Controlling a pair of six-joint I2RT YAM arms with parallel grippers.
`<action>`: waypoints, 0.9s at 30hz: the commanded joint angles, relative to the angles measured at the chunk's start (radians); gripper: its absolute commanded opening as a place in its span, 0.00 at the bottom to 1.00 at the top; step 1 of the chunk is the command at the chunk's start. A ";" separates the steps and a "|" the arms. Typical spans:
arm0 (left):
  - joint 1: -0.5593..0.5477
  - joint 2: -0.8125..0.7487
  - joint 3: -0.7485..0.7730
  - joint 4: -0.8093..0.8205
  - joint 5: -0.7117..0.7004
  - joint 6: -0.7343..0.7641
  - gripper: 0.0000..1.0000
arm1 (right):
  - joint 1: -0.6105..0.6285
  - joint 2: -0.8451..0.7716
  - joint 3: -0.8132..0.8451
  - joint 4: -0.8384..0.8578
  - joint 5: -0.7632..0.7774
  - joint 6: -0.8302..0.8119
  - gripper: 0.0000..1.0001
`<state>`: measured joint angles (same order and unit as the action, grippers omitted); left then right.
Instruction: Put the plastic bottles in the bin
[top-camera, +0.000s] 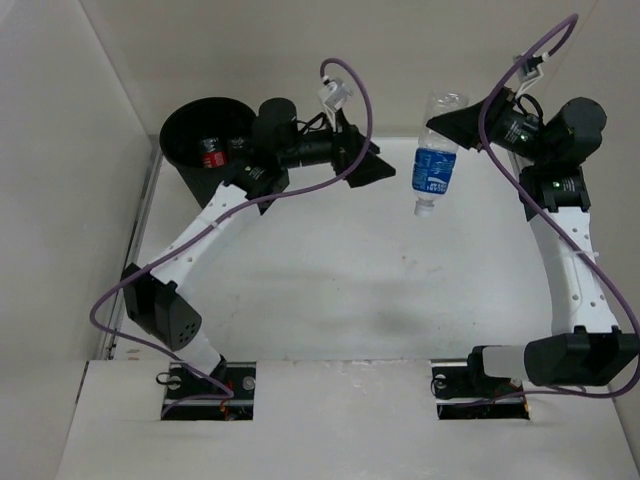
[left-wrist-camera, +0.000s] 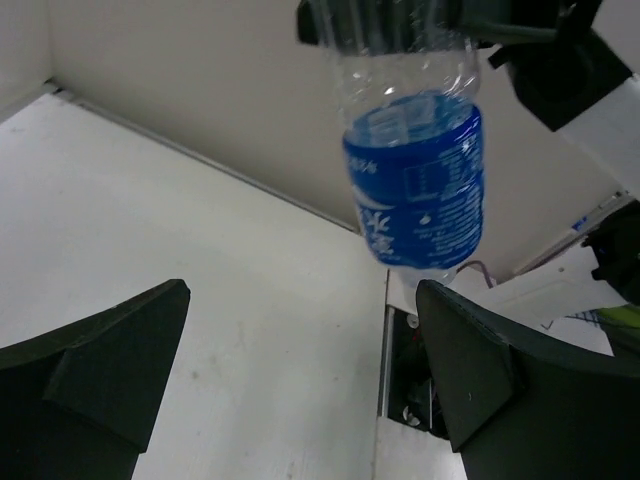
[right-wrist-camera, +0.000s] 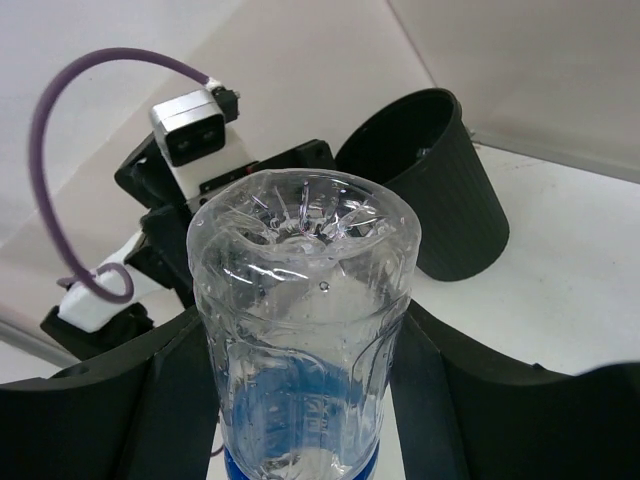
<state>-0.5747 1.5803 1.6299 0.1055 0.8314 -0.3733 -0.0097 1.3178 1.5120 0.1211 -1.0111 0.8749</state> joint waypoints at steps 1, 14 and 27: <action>-0.038 0.023 0.134 0.080 0.044 -0.026 1.00 | -0.019 -0.058 -0.022 0.158 -0.037 0.073 0.00; -0.202 0.132 0.223 0.102 0.035 -0.047 1.00 | -0.025 -0.037 -0.013 0.239 -0.032 0.098 0.00; -0.282 0.204 0.306 0.118 0.012 -0.035 0.99 | 0.000 -0.072 -0.070 0.262 -0.040 0.096 0.00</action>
<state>-0.8558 1.8000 1.8687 0.1539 0.8440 -0.4091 -0.0200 1.2827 1.4620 0.3164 -1.0340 0.9649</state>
